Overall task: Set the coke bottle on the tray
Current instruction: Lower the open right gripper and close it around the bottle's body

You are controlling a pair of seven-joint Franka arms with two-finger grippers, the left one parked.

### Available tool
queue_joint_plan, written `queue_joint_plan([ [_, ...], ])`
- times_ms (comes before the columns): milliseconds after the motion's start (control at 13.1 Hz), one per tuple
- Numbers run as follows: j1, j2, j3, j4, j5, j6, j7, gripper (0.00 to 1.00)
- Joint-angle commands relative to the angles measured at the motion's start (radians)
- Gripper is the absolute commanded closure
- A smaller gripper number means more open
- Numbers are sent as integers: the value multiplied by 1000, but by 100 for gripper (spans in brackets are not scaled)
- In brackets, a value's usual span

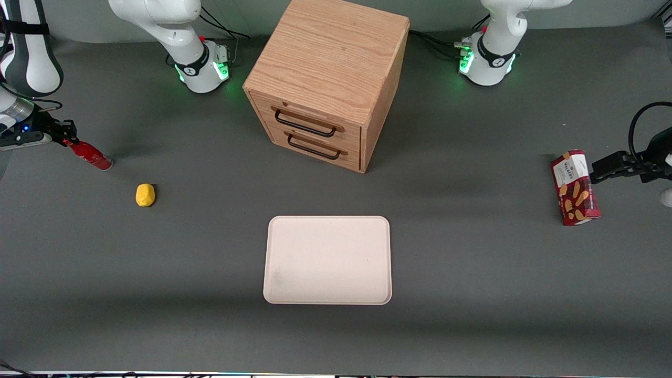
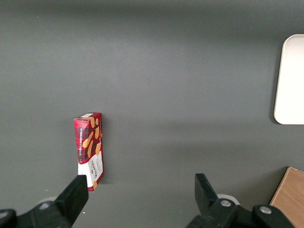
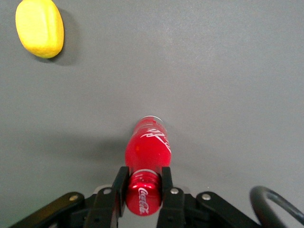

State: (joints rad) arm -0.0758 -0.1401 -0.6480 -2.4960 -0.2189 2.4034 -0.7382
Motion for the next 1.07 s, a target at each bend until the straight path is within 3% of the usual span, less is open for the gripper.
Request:
queue_joint_plan([
  [0,-9,-12,11,22,9,-62,-27,100],
  [230,-4,-21,24,106,88,-176,-50,100],
  [995,-2,-12,162,688,99,-833,-43,100],
])
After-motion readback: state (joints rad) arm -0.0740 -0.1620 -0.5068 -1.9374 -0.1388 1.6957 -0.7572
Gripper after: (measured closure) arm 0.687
